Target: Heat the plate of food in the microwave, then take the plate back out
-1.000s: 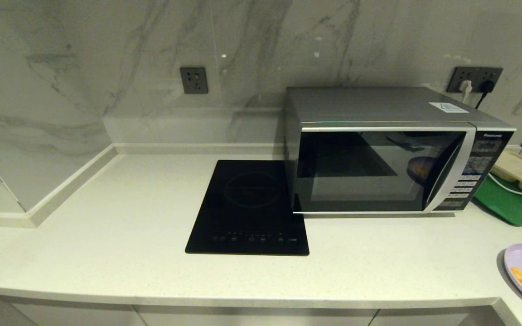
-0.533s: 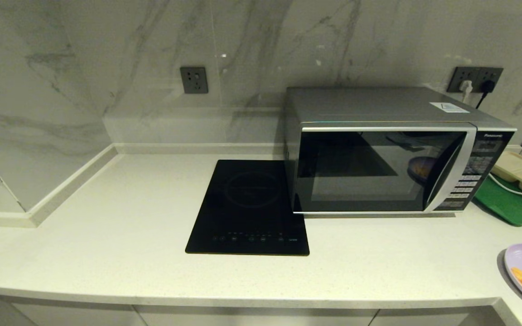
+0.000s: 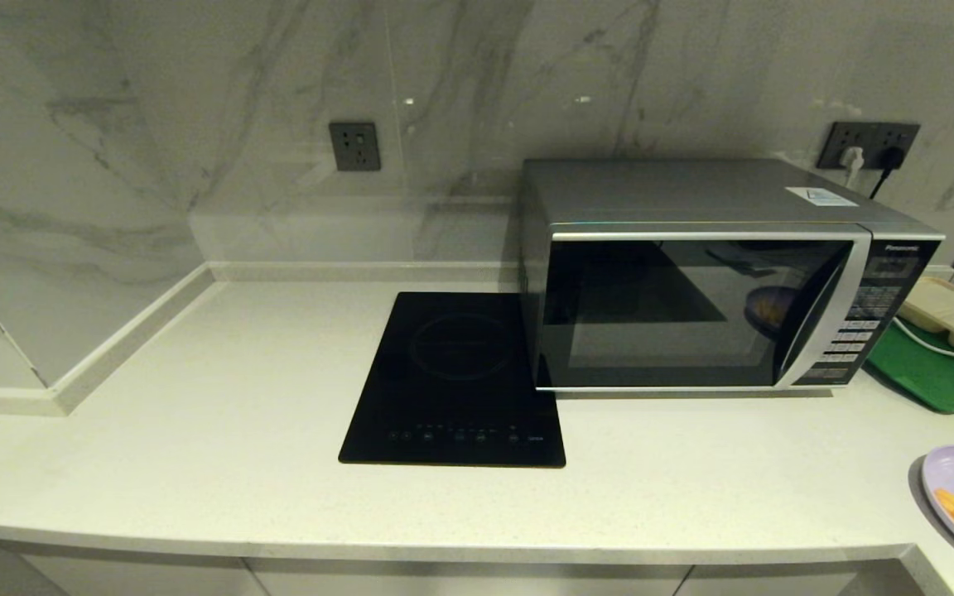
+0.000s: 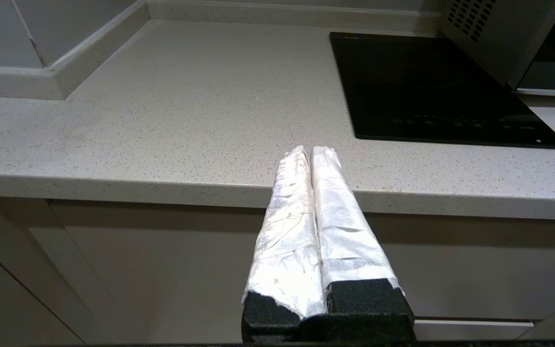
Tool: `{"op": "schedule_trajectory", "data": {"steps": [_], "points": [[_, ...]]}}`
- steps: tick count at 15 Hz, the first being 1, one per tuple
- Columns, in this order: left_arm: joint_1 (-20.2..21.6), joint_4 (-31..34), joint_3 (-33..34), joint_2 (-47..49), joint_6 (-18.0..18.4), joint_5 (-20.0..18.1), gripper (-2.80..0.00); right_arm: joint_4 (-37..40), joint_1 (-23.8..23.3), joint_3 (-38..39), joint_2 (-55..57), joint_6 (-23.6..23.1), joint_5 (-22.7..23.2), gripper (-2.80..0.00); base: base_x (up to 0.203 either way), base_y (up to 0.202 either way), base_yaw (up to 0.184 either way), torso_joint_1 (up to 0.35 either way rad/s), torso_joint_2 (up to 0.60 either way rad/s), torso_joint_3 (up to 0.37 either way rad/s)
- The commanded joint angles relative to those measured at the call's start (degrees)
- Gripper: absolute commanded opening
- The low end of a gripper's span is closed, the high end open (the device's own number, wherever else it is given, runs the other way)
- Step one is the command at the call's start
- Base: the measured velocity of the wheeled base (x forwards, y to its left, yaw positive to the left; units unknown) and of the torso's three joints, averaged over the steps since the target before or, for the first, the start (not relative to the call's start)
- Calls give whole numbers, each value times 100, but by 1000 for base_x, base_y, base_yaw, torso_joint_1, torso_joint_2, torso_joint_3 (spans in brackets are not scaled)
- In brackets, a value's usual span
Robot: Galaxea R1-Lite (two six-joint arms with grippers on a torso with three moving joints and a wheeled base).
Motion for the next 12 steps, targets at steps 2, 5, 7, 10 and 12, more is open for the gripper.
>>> {"op": "schedule_trajectory", "data": {"steps": [2, 5, 7, 10, 12], "points": [[0, 5, 1, 0, -4, 0, -280, 38, 4, 80, -2, -66, 32, -280, 0, 0, 0, 0, 0, 0], [0, 3, 1, 0, -4, 0, -280, 49, 3, 80, -2, 177, -15, -280, 0, 0, 0, 0, 0, 0], [0, -4, 1, 0, -4, 0, -280, 49, -4, 80, -2, 186, -24, -280, 0, 0, 0, 0, 0, 0], [0, 2, 1, 0, -9, 0, -280, 51, 4, 80, -2, 142, -8, -280, 0, 0, 0, 0, 0, 0], [0, -4, 1, 0, -4, 0, -280, 49, 4, 80, -2, 143, -7, -280, 0, 0, 0, 0, 0, 0]]}}
